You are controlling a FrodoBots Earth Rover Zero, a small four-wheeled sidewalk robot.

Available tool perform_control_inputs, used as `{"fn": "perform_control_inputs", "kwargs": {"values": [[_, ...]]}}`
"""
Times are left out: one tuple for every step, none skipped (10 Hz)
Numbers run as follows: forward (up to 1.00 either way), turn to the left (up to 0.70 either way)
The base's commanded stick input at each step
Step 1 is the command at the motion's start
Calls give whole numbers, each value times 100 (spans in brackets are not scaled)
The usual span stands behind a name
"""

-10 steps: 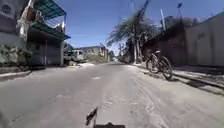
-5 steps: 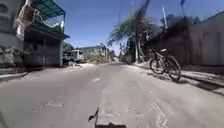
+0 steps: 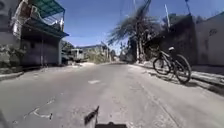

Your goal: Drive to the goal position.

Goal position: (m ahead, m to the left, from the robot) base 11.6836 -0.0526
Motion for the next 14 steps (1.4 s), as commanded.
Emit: {"fn": "perform_control_inputs", "kwargs": {"values": [[70, 0], [70, 0], [70, 0], [70, 0], [70, 0], [70, 0], [70, 0], [70, 0], [70, 0], [70, 0], [70, 0], [70, 0], [70, 0], [70, 0]]}}
